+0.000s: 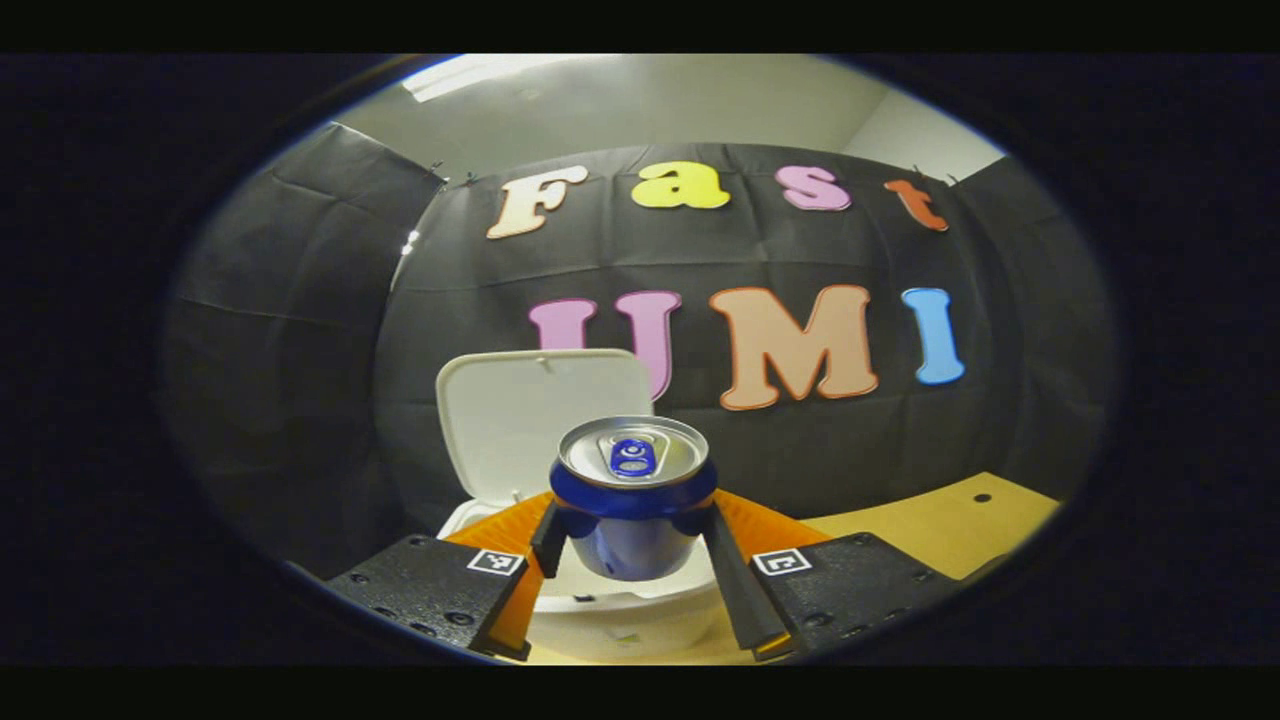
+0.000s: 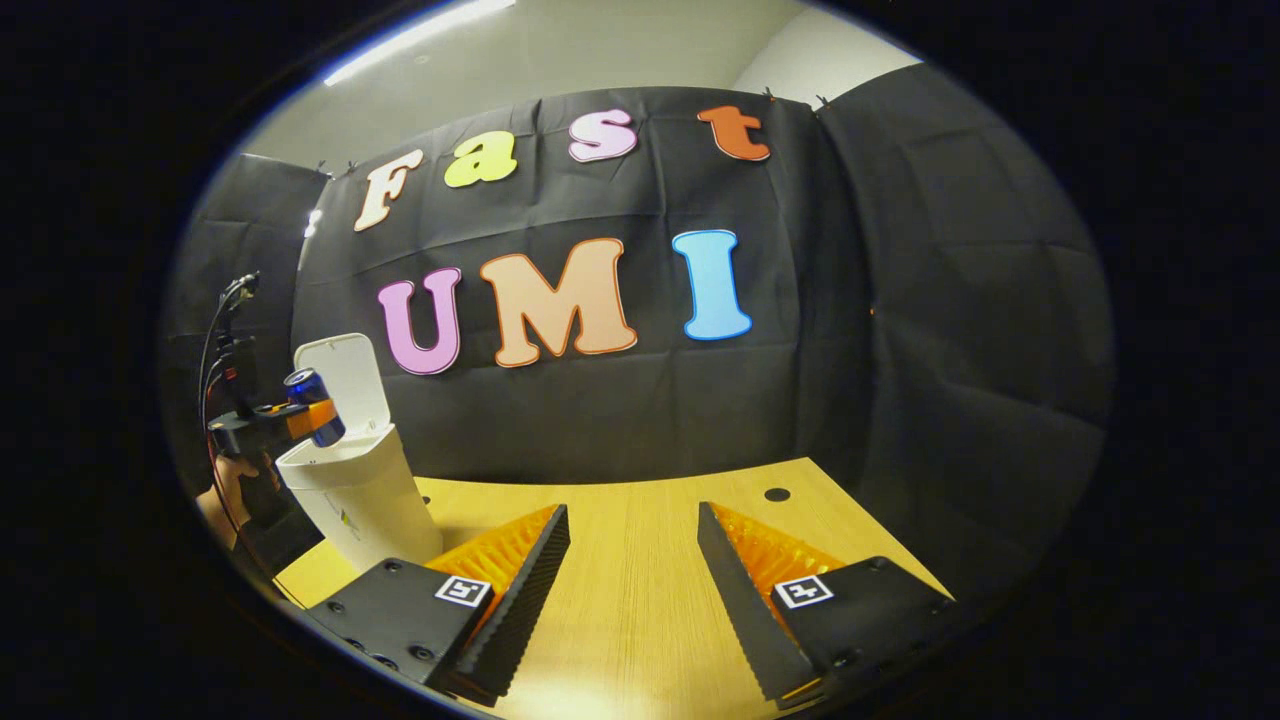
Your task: Press the lid of the desktop garbage bin to open it, pick up the crumpled paper on the desktop and throw it into the bin, then pick up the pop can on the desktop and drop it into the bin, and finally close the garbage bin lid.
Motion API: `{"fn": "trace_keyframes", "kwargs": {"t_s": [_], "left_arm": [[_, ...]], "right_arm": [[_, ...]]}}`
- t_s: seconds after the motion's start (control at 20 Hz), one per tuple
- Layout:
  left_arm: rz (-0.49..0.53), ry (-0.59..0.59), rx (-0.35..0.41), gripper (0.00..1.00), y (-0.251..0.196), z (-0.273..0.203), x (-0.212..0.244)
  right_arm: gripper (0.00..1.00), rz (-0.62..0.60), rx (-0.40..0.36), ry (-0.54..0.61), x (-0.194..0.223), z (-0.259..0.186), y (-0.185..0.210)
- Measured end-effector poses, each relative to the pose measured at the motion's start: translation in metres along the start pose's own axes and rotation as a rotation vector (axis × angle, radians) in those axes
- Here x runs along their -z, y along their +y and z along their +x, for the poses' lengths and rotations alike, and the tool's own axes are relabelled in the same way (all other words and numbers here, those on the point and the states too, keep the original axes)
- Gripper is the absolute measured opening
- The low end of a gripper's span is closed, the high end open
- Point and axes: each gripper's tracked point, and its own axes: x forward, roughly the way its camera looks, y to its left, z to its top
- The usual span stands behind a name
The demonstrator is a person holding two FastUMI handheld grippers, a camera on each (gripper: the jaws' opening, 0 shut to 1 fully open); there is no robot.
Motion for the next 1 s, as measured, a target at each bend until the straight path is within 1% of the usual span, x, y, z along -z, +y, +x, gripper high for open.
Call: {"fn": "trace_keyframes", "kwargs": {"t_s": [0.1, 0.25, 0.3, 0.4, 0.45, 0.5, 0.55, 0.6, 0.7, 0.85, 0.9, 0.95, 1.0], "left_arm": [[-0.009, 0.076, -0.031, 0.69, 0.018, 0.010, 0.031], [-0.020, 0.128, -0.044, 0.71, 0.027, 0.016, 0.058], [-0.017, 0.164, -0.045, 0.72, 0.027, 0.013, 0.067], [-0.011, 0.094, -0.044, 0.77, 0.026, 0.014, 0.052], [0.001, 0.084, -0.035, 0.78, 0.023, 0.015, 0.048], [0.022, 0.075, -0.041, 0.84, 0.021, 0.016, 0.043], [0.042, 0.053, -0.044, 0.90, 0.022, 0.014, 0.036], [0.053, 0.022, -0.037, 0.93, 0.020, 0.011, 0.023], [0.047, -0.029, -0.014, 0.94, 0.014, 0.014, -0.009], [0.018, -0.088, -0.028, 0.94, 0.022, 0.025, -0.064], [0.001, -0.116, -0.032, 0.99, 0.027, 0.031, -0.085], [-0.012, -0.145, -0.034, 0.94, 0.030, 0.039, -0.108], [-0.019, -0.173, -0.037, 0.99, 0.035, 0.048, -0.128]], "right_arm": [[0.87, 0.002, 0.017, 0.008, 0.001, -0.001, 0.002], [0.87, -0.004, 0.030, 0.017, 0.002, 0.000, 0.004], [0.88, -0.005, 0.030, 0.017, 0.000, 0.000, 0.005], [0.88, -0.009, 0.024, 0.018, 0.000, 0.001, 0.011], [0.88, -0.014, 0.019, 0.017, -0.001, 0.001, 0.015], [0.88, -0.020, 0.015, 0.014, -0.003, 0.003, 0.017], [0.88, -0.024, 0.009, 0.010, -0.004, 0.005, 0.021], [0.88, -0.026, 0.004, 0.006, -0.006, 0.007, 0.024], [0.88, -0.023, -0.007, 0.004, -0.009, 0.010, 0.031], [0.88, -0.018, -0.016, 0.003, -0.008, 0.013, 0.037], [0.88, -0.020, -0.016, 0.003, -0.007, 0.015, 0.037], [0.88, -0.022, -0.015, 0.006, -0.005, 0.015, 0.037], [0.88, -0.020, -0.016, 0.007, -0.005, 0.015, 0.039]]}}
